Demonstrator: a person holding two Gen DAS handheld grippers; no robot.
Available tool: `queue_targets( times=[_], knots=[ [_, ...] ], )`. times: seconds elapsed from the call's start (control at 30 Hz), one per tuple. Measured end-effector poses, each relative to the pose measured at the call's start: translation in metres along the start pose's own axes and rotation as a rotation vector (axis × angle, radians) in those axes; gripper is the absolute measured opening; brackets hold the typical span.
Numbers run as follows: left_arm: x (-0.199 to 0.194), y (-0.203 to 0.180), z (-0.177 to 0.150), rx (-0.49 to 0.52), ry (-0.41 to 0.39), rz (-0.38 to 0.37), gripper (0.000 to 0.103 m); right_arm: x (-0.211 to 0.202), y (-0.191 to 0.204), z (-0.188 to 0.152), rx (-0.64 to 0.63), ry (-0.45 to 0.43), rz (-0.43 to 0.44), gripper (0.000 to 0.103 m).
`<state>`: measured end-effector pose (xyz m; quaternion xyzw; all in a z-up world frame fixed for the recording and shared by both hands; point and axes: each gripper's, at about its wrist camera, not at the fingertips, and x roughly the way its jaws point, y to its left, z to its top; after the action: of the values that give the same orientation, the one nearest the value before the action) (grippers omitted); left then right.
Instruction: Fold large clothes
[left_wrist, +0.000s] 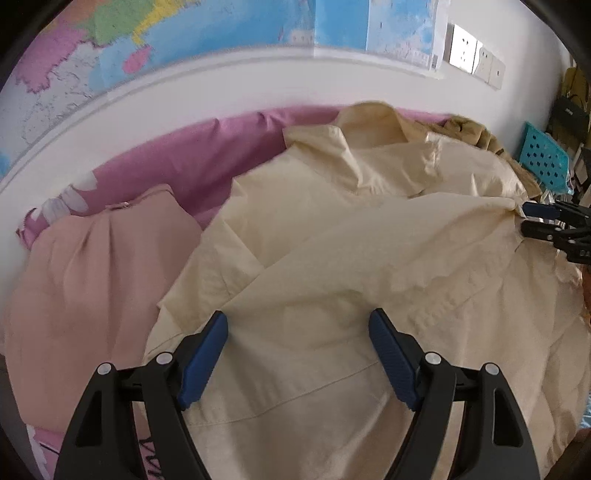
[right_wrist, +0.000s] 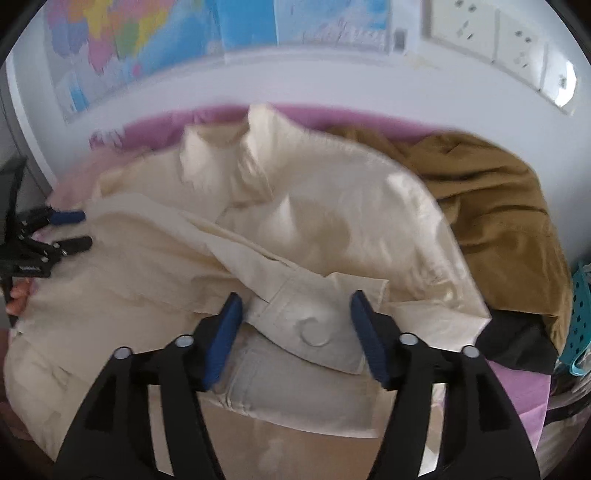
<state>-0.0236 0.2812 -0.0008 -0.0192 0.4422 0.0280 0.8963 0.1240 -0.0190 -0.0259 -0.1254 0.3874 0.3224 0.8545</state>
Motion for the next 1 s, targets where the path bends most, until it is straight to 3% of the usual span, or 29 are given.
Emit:
queue_targets(
  times=[0.03,0.1,0.17,0.27,0.4,0.5,0.67,0.8,0.87,0.93,1.0],
  knots=[
    [-0.007,0.000,0.000,0.004,-0.019,-0.014,0.077,-0.008,-0.001,0.000,0.005,-0.023,0.017,0.065],
    [-0.022,0.000,0.000,0.010,-0.051,-0.058,0.077,-0.025,0.002,-0.001,-0.015,-0.060,0.061,0.054],
    [-0.027,-0.002,0.001,0.011,-0.059,-0.096,0.077,-0.028,0.011,-0.003,-0.062,-0.063,0.074,0.034],
    [-0.014,-0.011,0.003,0.051,-0.032,-0.076,0.077,-0.003,0.017,-0.002,-0.103,0.007,0.050,0.015],
    [0.020,-0.011,0.003,0.044,0.039,-0.040,0.077,0.042,0.004,0.007,-0.051,0.071,0.039,0.016],
    [0.022,-0.010,0.001,0.041,0.036,-0.021,0.077,0.046,0.007,0.010,-0.069,0.080,0.037,0.020],
    [-0.007,-0.010,-0.004,0.038,-0.005,-0.002,0.077,0.000,0.001,0.008,-0.038,0.004,0.108,0.055],
    [-0.033,-0.013,-0.012,0.040,-0.050,-0.047,0.077,-0.028,-0.008,-0.003,-0.022,-0.034,0.171,0.051],
    [-0.040,-0.018,-0.017,0.045,-0.048,-0.086,0.077,-0.028,-0.012,-0.008,0.000,-0.020,0.181,0.043],
    [-0.041,-0.024,-0.021,0.050,-0.036,-0.118,0.077,-0.020,-0.015,-0.011,0.005,0.009,0.175,0.039],
    [-0.039,-0.032,-0.025,0.072,-0.026,-0.089,0.077,-0.012,-0.015,-0.013,-0.007,0.027,0.126,0.038]
  ],
)
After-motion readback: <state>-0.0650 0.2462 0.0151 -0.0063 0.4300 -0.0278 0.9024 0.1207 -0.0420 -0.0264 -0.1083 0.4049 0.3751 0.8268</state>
